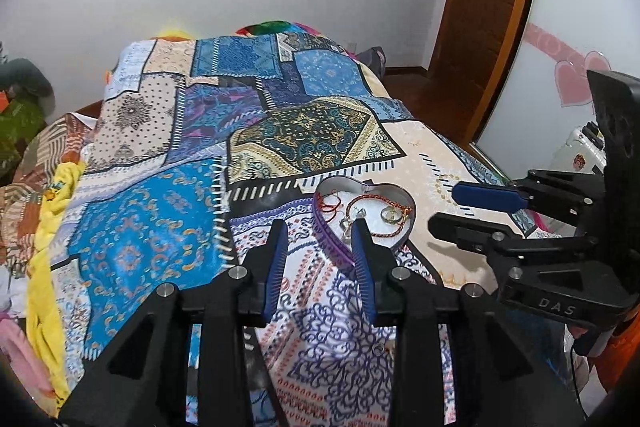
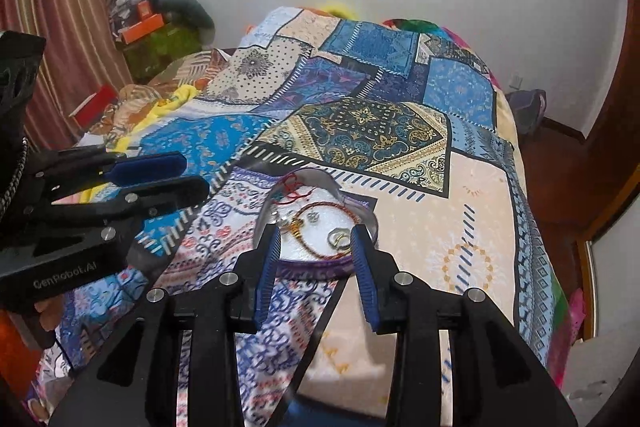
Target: Organize jewelry
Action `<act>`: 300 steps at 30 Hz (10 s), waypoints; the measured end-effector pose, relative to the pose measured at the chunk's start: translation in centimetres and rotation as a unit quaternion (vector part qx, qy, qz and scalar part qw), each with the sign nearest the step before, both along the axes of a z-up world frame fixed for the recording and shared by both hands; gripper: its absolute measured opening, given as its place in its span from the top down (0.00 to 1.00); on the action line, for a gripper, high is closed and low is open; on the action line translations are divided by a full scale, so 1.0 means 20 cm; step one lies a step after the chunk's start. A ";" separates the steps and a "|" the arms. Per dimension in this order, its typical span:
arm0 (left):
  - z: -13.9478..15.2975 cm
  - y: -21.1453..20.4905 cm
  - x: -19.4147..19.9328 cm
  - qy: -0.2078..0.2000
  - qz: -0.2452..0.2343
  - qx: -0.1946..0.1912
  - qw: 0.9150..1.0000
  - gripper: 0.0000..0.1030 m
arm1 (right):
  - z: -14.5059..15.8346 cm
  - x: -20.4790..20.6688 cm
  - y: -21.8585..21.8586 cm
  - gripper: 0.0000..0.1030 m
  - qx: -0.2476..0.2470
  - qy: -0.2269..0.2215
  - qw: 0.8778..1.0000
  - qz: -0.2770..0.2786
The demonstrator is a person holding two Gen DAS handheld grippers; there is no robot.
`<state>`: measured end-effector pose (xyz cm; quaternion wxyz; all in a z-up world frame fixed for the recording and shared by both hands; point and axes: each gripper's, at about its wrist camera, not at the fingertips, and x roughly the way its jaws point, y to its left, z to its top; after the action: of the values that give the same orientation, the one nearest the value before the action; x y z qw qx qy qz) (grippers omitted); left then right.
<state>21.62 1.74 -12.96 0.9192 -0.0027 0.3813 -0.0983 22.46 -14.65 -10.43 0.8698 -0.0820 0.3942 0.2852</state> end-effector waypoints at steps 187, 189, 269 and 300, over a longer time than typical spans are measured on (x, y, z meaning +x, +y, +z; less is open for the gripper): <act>-0.21 -0.12 0.30 0.035 -0.036 -0.048 0.998 0.92 | -0.18 0.21 0.00 0.83 0.017 0.047 0.999 -0.001; -0.21 -0.11 0.30 0.036 -0.038 -0.053 0.997 0.92 | -0.18 0.21 0.01 0.83 0.013 0.046 0.999 0.001; 0.80 -0.08 -1.05 -0.322 0.135 0.006 0.937 0.01 | 0.78 -0.93 -0.30 0.01 0.142 -0.314 0.929 -0.133; 0.77 -0.07 -1.02 -0.303 0.128 -0.003 0.944 0.01 | 0.78 -0.91 -0.32 0.01 0.130 -0.288 0.939 -0.135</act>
<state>1.26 0.33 2.54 0.9962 -0.0239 0.0809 0.0227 4.34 -21.02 5.08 0.9796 0.0075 0.0935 0.1779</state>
